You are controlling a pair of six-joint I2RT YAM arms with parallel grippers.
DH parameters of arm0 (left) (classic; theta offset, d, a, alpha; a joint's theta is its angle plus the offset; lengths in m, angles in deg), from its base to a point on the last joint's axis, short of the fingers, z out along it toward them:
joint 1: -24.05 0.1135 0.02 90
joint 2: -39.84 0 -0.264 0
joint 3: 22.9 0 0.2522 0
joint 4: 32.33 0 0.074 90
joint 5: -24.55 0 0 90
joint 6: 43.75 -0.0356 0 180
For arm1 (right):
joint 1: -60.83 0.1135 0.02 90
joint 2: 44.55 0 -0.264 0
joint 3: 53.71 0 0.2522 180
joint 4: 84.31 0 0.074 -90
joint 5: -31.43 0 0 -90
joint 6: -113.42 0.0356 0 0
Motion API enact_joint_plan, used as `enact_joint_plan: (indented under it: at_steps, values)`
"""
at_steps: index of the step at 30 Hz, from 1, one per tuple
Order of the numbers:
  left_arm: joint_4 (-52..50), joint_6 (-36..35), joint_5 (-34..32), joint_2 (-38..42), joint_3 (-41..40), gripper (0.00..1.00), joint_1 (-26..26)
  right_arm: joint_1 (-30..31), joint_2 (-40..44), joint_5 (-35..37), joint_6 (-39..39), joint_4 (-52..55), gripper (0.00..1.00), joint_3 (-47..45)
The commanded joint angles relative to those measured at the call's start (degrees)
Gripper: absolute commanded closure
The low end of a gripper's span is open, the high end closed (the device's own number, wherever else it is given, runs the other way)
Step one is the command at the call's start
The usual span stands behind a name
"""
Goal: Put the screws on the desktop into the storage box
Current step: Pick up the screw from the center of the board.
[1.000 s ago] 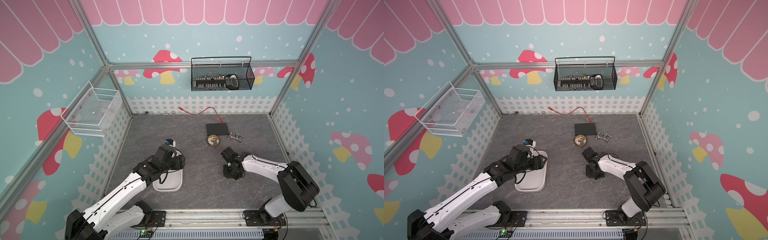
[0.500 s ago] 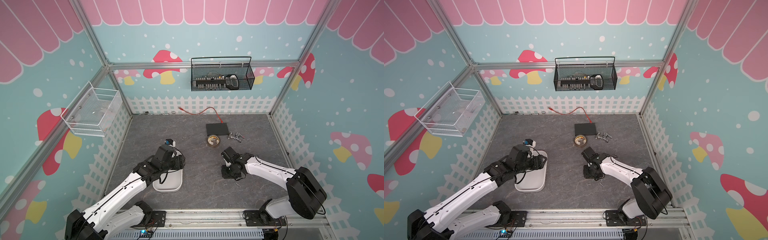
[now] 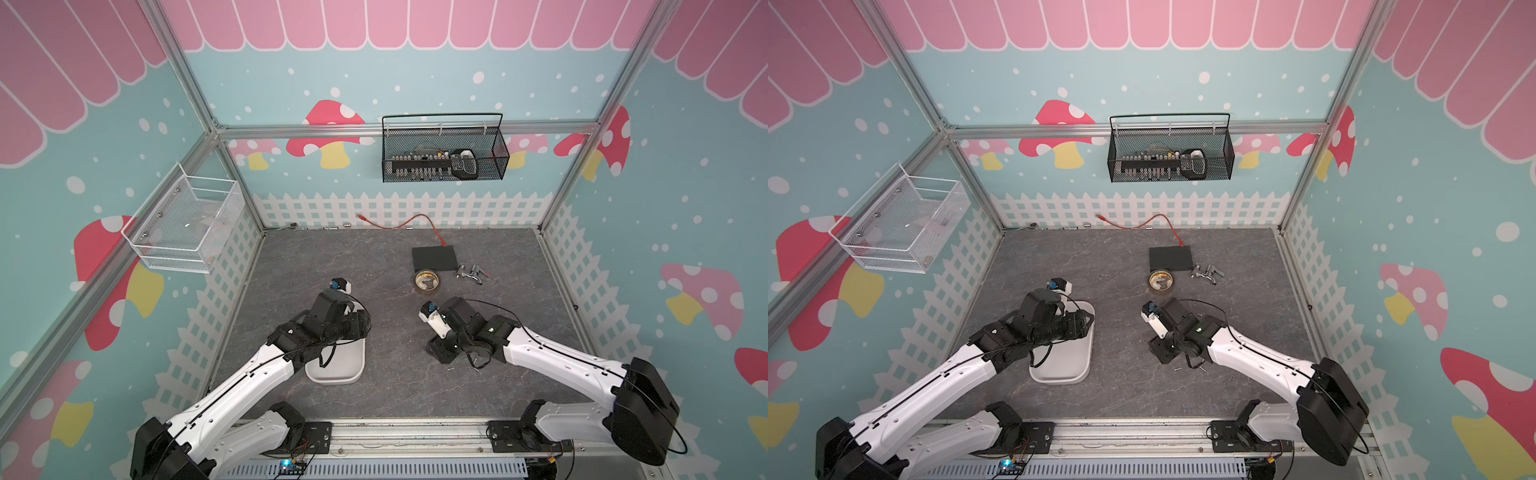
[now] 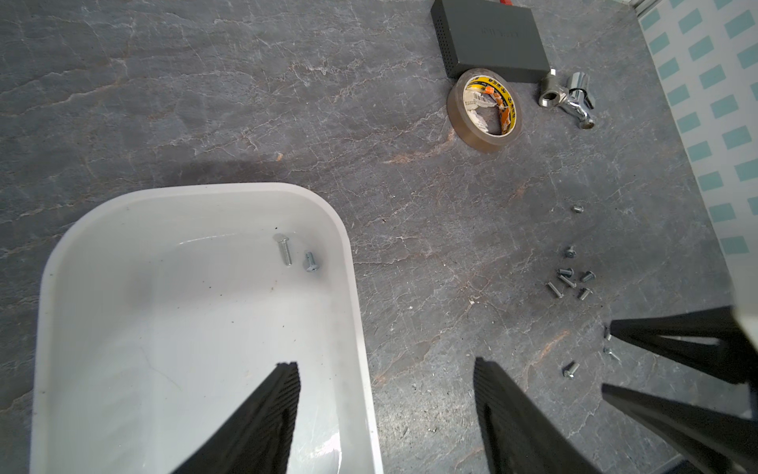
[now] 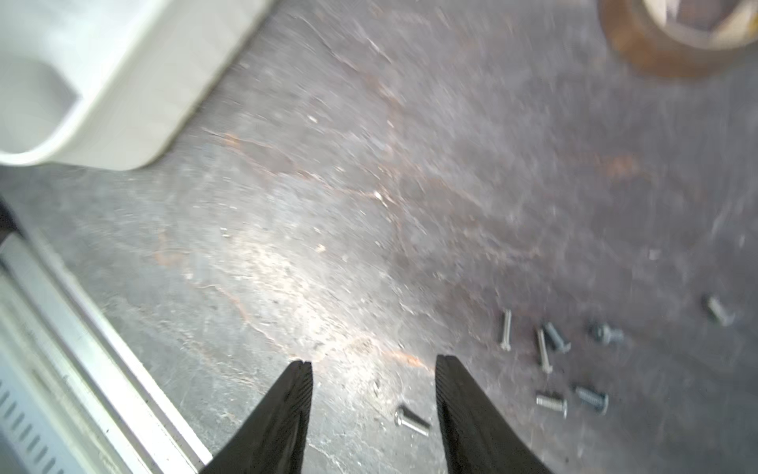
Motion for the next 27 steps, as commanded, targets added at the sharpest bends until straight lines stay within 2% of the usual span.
enact_joint_plan:
  at_steps: [1, 2, 4, 8, 10, 13, 20, 27]
  values:
    - [0.4, -0.4, -0.8, -0.4, -0.4, 0.28, -0.5, 1.2, 3.4, -0.9, -20.6, -2.5, 0.42, 0.5]
    - [0.4, -0.4, -0.9, -0.5, -0.4, 0.28, -0.4, 1.2, 3.2, 0.9, -26.0, -0.1, 0.41, 0.1]
    - [0.4, -0.4, -0.9, -0.5, -0.4, 0.28, -0.4, 0.7, 2.5, -0.3, -32.7, 3.4, 0.42, -0.3]
    - [0.4, -0.3, -1.2, -0.5, -0.5, 0.28, -0.4, 1.0, 1.4, -2.5, -40.7, 10.7, 0.43, 0.2]
    - [0.4, -0.4, -1.2, -0.7, -0.4, 0.28, -0.5, 1.0, 1.0, -0.8, -44.2, 13.6, 0.44, -1.6]
    - [0.4, -0.4, -1.2, -0.9, -0.4, 0.28, -0.5, 1.1, -0.2, 3.3, -46.3, 14.8, 0.47, -4.3]
    - [0.3, -0.2, -1.7, -0.7, -0.4, 0.28, -0.5, 1.1, -0.8, 5.0, -48.5, 9.5, 0.51, -7.7]
    - [0.2, 0.0, -2.2, 0.0, -0.5, 0.28, -0.5, 0.9, -6.7, 6.2, -49.9, 7.8, 0.55, -6.9]
